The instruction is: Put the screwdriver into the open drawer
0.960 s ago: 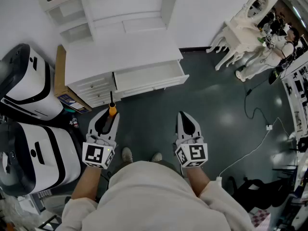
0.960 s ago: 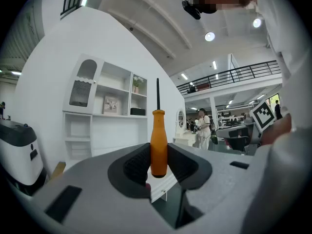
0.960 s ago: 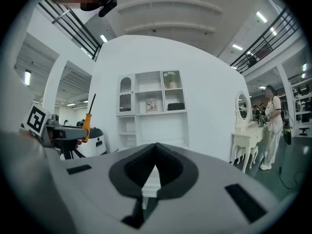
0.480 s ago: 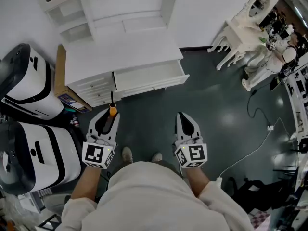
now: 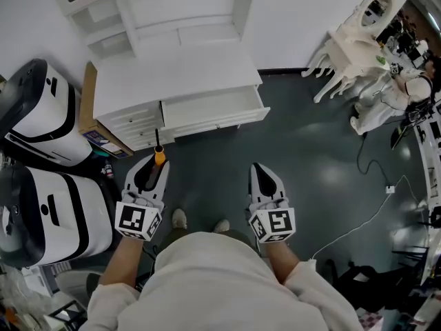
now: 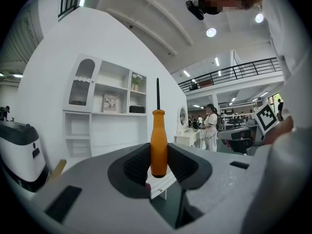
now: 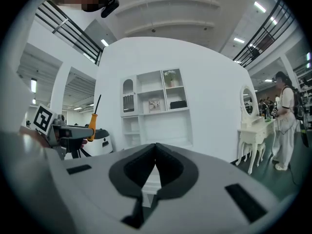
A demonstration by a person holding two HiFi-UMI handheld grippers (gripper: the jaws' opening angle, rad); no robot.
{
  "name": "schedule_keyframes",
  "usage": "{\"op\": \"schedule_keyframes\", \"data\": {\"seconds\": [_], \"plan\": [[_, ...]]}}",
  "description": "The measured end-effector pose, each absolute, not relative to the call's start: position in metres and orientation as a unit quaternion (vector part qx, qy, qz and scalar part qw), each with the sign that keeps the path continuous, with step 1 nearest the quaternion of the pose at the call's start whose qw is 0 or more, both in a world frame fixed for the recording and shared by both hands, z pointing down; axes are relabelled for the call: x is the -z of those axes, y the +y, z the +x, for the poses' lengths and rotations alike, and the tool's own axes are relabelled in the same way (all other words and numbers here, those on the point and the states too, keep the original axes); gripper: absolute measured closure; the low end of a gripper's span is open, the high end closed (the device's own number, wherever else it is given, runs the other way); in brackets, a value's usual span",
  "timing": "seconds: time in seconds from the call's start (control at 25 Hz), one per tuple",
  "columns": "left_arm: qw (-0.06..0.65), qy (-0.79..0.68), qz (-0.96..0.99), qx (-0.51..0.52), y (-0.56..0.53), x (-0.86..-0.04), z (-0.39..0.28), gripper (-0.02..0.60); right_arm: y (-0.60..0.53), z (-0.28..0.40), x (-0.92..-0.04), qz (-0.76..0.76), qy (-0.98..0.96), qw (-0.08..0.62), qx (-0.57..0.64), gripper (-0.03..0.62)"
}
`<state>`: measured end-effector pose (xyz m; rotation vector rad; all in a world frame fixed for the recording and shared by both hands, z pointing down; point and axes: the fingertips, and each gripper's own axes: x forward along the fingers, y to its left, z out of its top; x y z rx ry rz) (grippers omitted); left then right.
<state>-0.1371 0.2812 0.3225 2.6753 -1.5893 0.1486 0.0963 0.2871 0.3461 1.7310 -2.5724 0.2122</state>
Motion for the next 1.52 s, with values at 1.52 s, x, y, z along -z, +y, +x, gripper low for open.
{"op": "schedule_keyframes", "data": {"seconds": [1.52], "plan": [[0.018,-0.474,0.879,-0.051,0.071,-0.357,-0.133,0.472,0.100,0.098,-0.372,0.570,-0.817,0.059,-0.065,0.590]]}}
